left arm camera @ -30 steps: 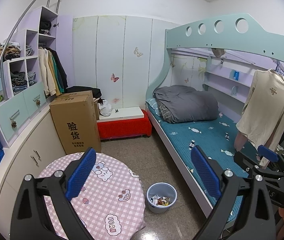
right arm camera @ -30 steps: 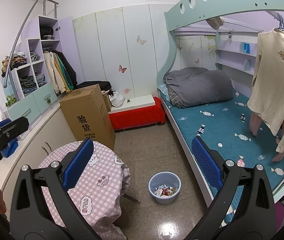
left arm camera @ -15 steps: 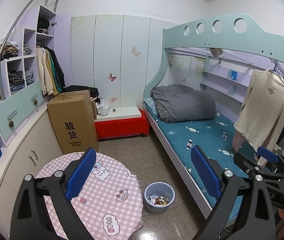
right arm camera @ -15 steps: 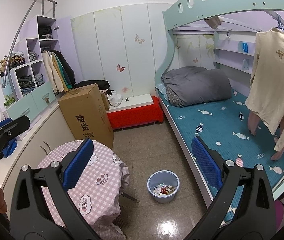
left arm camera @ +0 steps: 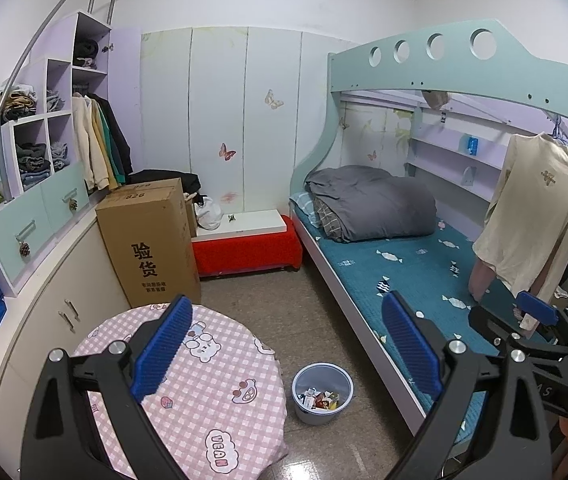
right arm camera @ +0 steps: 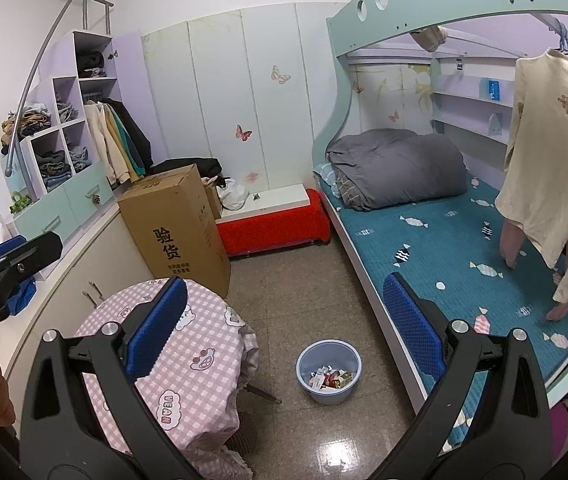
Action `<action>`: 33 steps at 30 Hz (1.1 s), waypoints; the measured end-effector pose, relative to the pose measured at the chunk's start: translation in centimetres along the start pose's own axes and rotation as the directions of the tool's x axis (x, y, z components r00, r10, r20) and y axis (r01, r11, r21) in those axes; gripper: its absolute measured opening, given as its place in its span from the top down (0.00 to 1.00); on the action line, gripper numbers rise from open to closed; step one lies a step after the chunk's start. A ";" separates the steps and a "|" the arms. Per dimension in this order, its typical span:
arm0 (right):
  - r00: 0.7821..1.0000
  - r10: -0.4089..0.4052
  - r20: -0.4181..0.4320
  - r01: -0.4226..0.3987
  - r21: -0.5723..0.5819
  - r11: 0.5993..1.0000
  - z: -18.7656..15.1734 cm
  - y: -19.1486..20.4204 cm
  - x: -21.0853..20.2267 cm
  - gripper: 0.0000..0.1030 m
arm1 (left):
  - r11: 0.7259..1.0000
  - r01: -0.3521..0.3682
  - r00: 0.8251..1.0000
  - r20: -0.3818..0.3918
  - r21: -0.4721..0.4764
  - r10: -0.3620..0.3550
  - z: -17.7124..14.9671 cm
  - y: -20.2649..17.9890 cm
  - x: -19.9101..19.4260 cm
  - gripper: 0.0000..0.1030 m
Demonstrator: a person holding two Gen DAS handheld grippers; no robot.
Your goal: Collect trash
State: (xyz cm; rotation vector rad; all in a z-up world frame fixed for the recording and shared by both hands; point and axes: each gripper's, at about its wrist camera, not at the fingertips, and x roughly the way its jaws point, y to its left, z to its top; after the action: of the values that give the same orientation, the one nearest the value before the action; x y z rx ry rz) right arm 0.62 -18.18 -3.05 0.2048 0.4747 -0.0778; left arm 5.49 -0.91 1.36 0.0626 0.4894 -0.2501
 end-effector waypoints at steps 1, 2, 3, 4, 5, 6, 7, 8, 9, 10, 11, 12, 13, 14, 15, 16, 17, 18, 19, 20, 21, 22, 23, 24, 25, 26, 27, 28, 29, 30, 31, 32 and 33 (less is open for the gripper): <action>1.000 0.002 -0.001 -0.002 -0.001 1.000 0.0 -0.1 0.1 0.07 | 1.000 -0.004 1.000 -0.001 -0.002 0.004 0.1 -0.1 0.2 0.09; 1.000 0.004 -0.003 -0.004 -0.001 1.000 0.0 -0.2 0.3 0.07 | 1.000 -0.006 1.000 -0.003 -0.003 0.006 0.1 -0.3 0.4 0.09; 1.000 0.007 -0.003 -0.007 -0.001 1.000 0.1 -0.5 0.4 0.07 | 1.000 -0.008 1.000 -0.005 -0.005 0.008 0.2 -0.5 0.6 0.09; 1.000 0.009 -0.005 -0.009 -0.002 1.000 0.3 -0.6 0.6 0.07 | 1.000 -0.010 1.000 -0.006 -0.006 0.010 0.2 -0.6 0.7 0.09; 1.000 0.012 -0.007 -0.012 -0.002 1.000 0.4 -0.9 0.8 0.07 | 1.000 -0.013 1.000 -0.007 -0.006 0.013 0.3 -0.7 0.9 0.09; 1.000 0.014 -0.009 -0.014 -0.003 1.000 0.5 -1.2 1.0 0.07 | 1.000 -0.016 1.000 -0.011 -0.006 0.016 0.4 -1.0 1.2 0.09; 1.000 0.016 -0.010 -0.016 -0.004 1.000 0.6 -1.4 1.2 0.07 | 1.000 -0.018 1.000 -0.012 -0.007 0.018 0.5 -1.2 1.4 0.09; 1.000 0.018 -0.012 -0.018 -0.005 1.000 0.7 -1.6 1.4 0.07 | 1.000 -0.020 1.000 -0.015 -0.008 0.020 0.5 -1.4 1.6 0.09; 1.000 0.022 -0.016 -0.022 -0.005 1.000 0.9 -1.9 1.7 0.07 | 1.000 -0.021 1.000 -0.017 -0.009 0.021 0.6 -1.6 1.8 0.09; 1.000 0.024 -0.018 -0.024 -0.006 1.000 1.0 -2.2 1.9 0.07 | 1.000 -0.026 0.999 -0.020 -0.011 0.026 0.7 -1.9 2.2 0.09; 0.999 0.027 -0.021 -0.028 -0.007 1.000 1.2 -2.5 2.2 0.07 | 0.999 -0.030 0.999 -0.022 -0.012 0.030 0.8 -2.2 2.4 0.09; 0.999 0.031 -0.024 -0.031 -0.010 0.999 1.3 -2.8 2.4 0.07 | 0.999 -0.034 0.999 -0.024 -0.013 0.033 0.8 -2.5 2.7 0.09; 0.999 0.034 -0.027 -0.034 -0.012 0.999 1.5 -3.1 2.7 0.07 | 0.999 -0.038 0.999 -0.027 -0.015 0.038 0.9 -2.8 3.0 0.09; 0.999 0.038 -0.031 -0.039 -0.016 0.999 1.7 -3.5 3.0 0.07 | 0.999 -0.042 0.999 -0.031 -0.018 0.042 0.9 -3.1 3.4 0.09; 0.999 0.041 -0.033 -0.042 -0.018 0.999 1.9 -3.8 3.3 0.07 | 0.999 -0.045 0.998 -0.036 -0.023 0.044 1.0 -3.5 3.8 0.09; 0.998 0.045 -0.037 -0.046 -0.019 0.999 2.1 -4.2 3.6 0.07 | 0.998 -0.047 0.998 -0.041 -0.028 0.046 1.1 -3.8 4.2 0.09; 0.998 0.049 -0.039 -0.050 -0.019 0.999 2.3 -4.5 3.8 0.07 | 0.998 -0.049 0.998 -0.044 -0.031 0.048 1.1 -4.1 4.4 0.09; 0.998 0.052 -0.042 -0.053 -0.020 0.998 2.4 -4.8 4.1 0.07 | 0.998 -0.051 0.998 -0.048 -0.034 0.050 1.2 -4.4 4.8 0.09; 0.997 0.056 -0.046 -0.057 -0.024 0.998 2.6 -5.2 4.3 0.07 | 0.998 -0.055 0.997 -0.052 -0.038 0.053 1.2 -4.8 5.1 0.09; 0.997 0.059 -0.048 -0.060 -0.027 0.998 2.7 -5.4 4.5 0.07 | 0.997 -0.058 0.997 -0.054 -0.042 0.055 1.4 -5.2 5.5 0.09; 0.997 0.061 -0.050 -0.062 -0.030 0.998 2.8 -5.8 4.7 0.07 | 0.997 -0.059 0.997 -0.056 -0.044 0.057 1.4 -5.6 5.8 0.09; 0.997 0.063 -0.053 -0.065 -0.033 0.997 3.0 -6.1 4.9 0.07 | 0.997 -0.063 0.996 -0.059 -0.045 0.060 1.4 -5.9 6.1 0.09; 0.996 0.066 -0.058 -0.068 -0.034 0.997 3.1 -6.5 5.2 0.07 | 0.997 -0.067 0.996 -0.062 -0.046 0.064 1.4 -6.3 6.3 0.09; 0.996 0.068 -0.062 -0.070 -0.033 0.997 3.1 -6.8 5.4 0.07 | 0.996 -0.069 0.996 -0.064 -0.049 0.065 1.4 -6.4 6.5 0.09; 0.996 0.069 -0.064 -0.071 -0.032 0.997 3.2 -7.1 5.6 0.07 | 0.996 -0.073 0.995 -0.067 -0.055 0.069 1.4 -6.7 6.8 0.09; 0.995 0.070 -0.068 -0.072 -0.033 0.997 3.3 -7.5 5.8 0.07 | 0.996 -0.075 0.995 -0.070 -0.056 0.071 1.4 -6.9 7.0 0.09; 0.995 0.070 -0.071 -0.073 -0.035 0.997 3.4 -7.8 6.0 0.07 | 0.995 -0.079 0.995 -0.072 -0.057 0.075 1.4 -7.1 7.2 0.09; 0.995 0.070 -0.074 -0.073 -0.035 0.997 3.4 -8.0 6.2 0.07 | 0.995 -0.085 0.994 -0.075 -0.059 0.081 1.5 -7.2 7.4 0.09; 0.994 0.072 -0.078 -0.075 -0.033 0.997 3.4 -8.2 6.4 0.07 | 0.994 -0.086 0.994 -0.079 -0.061 0.081 1.5 -7.4 7.7 0.09; 0.994 0.073 -0.082 -0.076 -0.032 0.997 3.5 -8.4 6.7 0.07 | 0.994 -0.088 0.993 -0.082 -0.062 0.083 1.6 -7.5 8.0 0.09; 0.994 0.073 -0.084 -0.076 -0.032 0.997 3.5 -8.5 6.9 0.07 | 0.994 -0.092 0.992 -0.086 -0.062 0.087 1.7 -7.6 8.3 0.09; 0.993 0.073 -0.088 -0.076 -0.031 0.997 3.5 -8.7 7.2 0.07 | 0.994 -0.094 0.992 -0.089 -0.061 0.089 1.7 -7.6 8.6 0.09; 0.993 0.073 -0.092 -0.076 -0.029 0.997 3.5 -8.8 7.5 0.07 | 0.993 -0.097 0.992 -0.090 -0.061 0.091 1.8 -7.6 8.8 0.09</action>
State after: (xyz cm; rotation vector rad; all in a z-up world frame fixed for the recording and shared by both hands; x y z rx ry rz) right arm 7.76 -27.73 -4.99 0.1947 0.5580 0.0122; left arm 11.92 -10.42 -1.24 0.0324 0.5798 -0.1392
